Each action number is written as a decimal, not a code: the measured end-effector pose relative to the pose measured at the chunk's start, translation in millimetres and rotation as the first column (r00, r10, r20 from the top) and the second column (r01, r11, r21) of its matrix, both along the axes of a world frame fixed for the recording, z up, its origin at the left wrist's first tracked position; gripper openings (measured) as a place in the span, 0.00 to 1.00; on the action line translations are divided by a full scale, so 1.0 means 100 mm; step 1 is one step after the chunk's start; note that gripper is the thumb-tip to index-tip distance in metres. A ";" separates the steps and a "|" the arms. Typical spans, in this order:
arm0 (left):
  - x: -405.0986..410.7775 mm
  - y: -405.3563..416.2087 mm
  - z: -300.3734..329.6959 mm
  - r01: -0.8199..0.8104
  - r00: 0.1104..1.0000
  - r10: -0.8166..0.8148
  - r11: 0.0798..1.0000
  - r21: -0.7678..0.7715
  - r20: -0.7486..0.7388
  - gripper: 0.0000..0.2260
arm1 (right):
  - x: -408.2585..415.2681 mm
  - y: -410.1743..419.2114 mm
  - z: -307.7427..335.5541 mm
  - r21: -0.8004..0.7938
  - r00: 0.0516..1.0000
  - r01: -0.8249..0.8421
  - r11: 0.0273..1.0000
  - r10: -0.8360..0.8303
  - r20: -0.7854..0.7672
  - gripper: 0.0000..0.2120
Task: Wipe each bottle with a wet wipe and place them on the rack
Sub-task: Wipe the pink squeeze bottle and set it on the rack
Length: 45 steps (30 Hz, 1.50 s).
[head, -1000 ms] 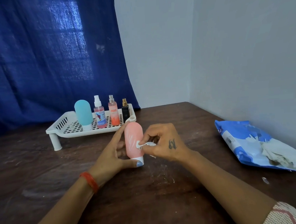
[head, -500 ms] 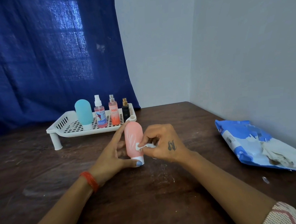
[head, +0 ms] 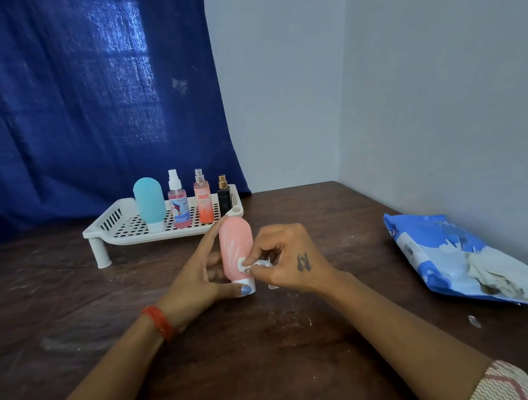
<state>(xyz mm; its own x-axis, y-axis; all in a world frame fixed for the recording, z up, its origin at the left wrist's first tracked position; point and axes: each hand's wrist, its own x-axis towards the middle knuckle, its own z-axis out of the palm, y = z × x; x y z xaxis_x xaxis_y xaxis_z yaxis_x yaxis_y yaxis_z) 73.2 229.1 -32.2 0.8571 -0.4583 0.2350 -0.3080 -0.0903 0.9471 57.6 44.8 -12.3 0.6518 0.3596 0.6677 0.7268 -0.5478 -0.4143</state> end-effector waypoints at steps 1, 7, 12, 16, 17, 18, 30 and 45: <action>-0.01 0.00 0.00 0.002 1.000 -0.002 1.000 -0.001 0.000 0.52 | 0.00 0.00 0.00 -0.004 1.000 -0.014 1.000 0.013 -0.022 0.02; -0.02 -0.01 0.01 -0.012 1.000 0.012 1.000 0.006 0.002 0.52 | 0.04 -0.07 -0.02 -0.011 0.988 0.121 0.993 -0.121 -0.093 0.02; -0.02 -0.01 0.01 -0.013 1.000 0.013 1.000 0.006 -0.003 0.52 | 0.06 -0.05 -0.02 0.102 0.988 0.154 0.983 -0.152 -0.028 0.04; 0.00 0.00 0.00 -0.009 1.000 0.009 1.000 0.013 -0.002 0.52 | 0.03 -0.02 -0.01 0.064 0.998 0.037 0.997 -0.035 -0.043 0.03; 0.00 0.00 0.00 -0.009 1.000 0.009 1.000 0.017 -0.002 0.53 | 0.02 -0.02 -0.01 0.049 0.998 0.027 0.998 -0.024 -0.065 0.02; 0.00 0.00 0.00 -0.008 1.000 0.008 1.000 0.020 -0.004 0.53 | 0.02 -0.03 -0.01 0.039 0.996 0.021 0.999 -0.017 -0.089 0.02; -0.04 -0.05 0.01 -0.080 0.992 0.073 0.995 0.067 0.102 0.50 | 0.06 0.02 -0.04 0.160 0.975 0.142 0.977 -0.166 0.147 0.07; -0.02 -0.05 0.01 -0.111 0.990 0.103 0.991 0.079 0.094 0.51 | 0.08 0.00 -0.08 0.184 0.971 0.169 0.968 -0.196 0.139 0.05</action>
